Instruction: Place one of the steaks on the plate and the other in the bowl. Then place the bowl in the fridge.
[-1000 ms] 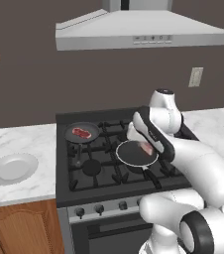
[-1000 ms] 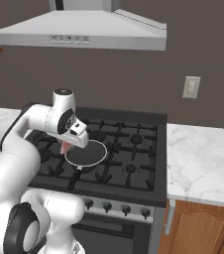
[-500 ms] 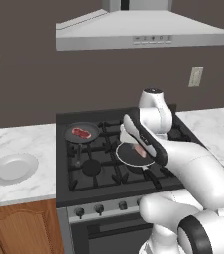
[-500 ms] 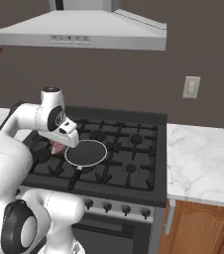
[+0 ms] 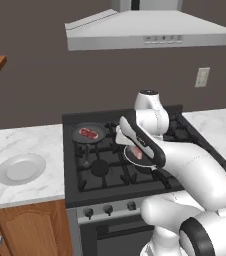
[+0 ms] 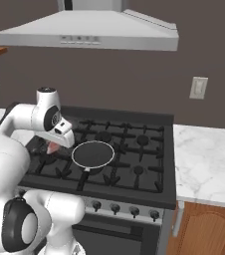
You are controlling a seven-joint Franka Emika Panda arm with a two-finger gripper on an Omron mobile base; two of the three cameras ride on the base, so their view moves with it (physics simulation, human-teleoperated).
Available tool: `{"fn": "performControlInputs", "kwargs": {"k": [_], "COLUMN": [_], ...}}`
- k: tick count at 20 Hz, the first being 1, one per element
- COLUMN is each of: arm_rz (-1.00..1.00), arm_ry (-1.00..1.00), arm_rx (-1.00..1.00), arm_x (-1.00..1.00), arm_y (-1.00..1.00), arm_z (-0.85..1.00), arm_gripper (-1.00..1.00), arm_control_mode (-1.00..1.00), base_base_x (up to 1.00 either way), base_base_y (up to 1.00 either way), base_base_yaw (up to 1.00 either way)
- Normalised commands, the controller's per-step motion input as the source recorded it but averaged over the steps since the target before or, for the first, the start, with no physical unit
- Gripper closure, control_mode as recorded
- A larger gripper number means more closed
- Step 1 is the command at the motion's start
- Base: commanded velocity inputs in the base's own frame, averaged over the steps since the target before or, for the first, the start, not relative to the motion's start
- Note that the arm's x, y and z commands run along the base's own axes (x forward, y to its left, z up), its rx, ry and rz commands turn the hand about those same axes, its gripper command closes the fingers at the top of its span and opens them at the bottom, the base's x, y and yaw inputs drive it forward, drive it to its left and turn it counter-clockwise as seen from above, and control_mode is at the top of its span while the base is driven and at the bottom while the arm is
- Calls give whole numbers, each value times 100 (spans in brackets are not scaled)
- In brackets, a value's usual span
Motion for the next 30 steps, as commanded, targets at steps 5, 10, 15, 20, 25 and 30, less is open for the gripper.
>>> {"fn": "performControlInputs", "kwargs": {"k": [5,10,15,20,25,30], "arm_rz": [0,0,0,0,0,5], "arm_ry": [0,0,0,0,0,0], "arm_rx": [0,0,0,0,0,0], "arm_x": [0,0,0,0,10,52], "arm_y": [0,0,0,0,1,0], "arm_z": [0,0,0,0,0,0], "arm_gripper": [100,100,100,100,100,100], "arm_control_mode": [100,100,100,100,-100,-100], "base_base_x": [0,0,0,7,7,0], "base_base_y": [81,81,74,56,20,0], "base_base_yaw": [-2,-2,-2,-1,0,0]}}
